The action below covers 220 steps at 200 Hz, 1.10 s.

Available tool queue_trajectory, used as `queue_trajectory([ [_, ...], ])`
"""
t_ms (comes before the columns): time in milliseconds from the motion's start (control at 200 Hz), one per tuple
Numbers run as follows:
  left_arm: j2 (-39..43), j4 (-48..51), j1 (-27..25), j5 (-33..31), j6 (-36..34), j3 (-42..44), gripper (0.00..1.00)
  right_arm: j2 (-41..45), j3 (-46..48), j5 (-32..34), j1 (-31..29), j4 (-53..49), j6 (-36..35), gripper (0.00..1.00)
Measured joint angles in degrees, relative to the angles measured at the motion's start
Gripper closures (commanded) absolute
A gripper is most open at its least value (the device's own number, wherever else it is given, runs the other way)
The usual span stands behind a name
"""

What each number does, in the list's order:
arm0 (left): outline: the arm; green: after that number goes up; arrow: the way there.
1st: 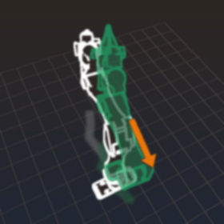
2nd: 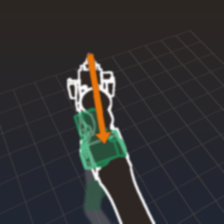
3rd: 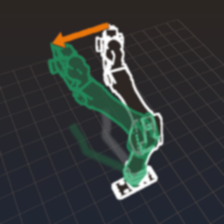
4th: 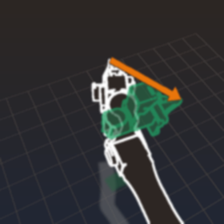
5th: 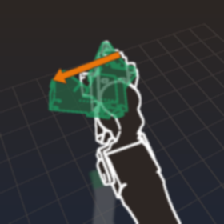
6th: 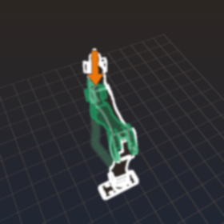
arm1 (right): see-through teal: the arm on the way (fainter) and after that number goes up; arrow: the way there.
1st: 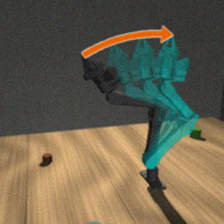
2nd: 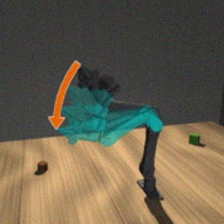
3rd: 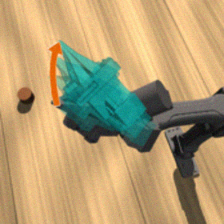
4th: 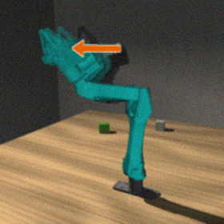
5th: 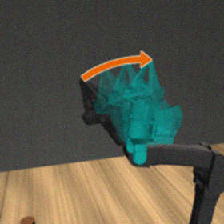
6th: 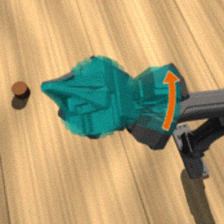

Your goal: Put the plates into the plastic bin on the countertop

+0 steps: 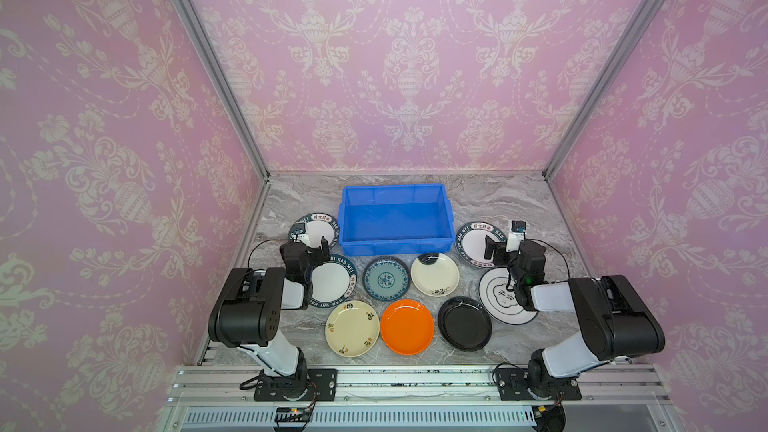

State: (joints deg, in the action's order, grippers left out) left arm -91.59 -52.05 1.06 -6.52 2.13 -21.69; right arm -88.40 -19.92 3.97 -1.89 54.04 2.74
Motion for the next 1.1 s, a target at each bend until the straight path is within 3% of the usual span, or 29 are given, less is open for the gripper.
queue_trajectory([
  [120,7.7,11.3,-2.1,-6.3,-0.2,-5.5,0.01,1.6,-0.6,3.1,-0.5,-3.3,0.0,0.0],
  [275,15.8,18.8,-1.9,-11.8,2.2,-11.5,0.01,9.3,-5.8,12.2,-3.4,-15.4,0.4,0.0],
  [455,12.6,38.0,2.7,-9.5,11.4,-28.4,0.01,17.6,-17.4,16.4,-5.3,-31.6,4.9,0.0],
  [560,8.4,42.0,7.2,-1.2,16.9,-34.9,0.01,19.0,-24.2,12.3,-5.3,-40.2,8.4,0.0],
  [761,1.5,45.2,13.3,13.8,24.9,-35.2,0.03,14.6,-33.2,-2.0,-7.2,-54.1,14.0,0.0],
  [946,-1.0,40.8,17.9,22.3,29.9,-30.2,0.01,9.8,-33.4,-11.2,-9.5,-57.8,16.5,0.0],
  [1101,-4.3,42.0,19.1,27.7,30.6,-31.1,0.01,6.6,-33.4,-15.5,-9.8,-58.4,17.3,0.03],
])
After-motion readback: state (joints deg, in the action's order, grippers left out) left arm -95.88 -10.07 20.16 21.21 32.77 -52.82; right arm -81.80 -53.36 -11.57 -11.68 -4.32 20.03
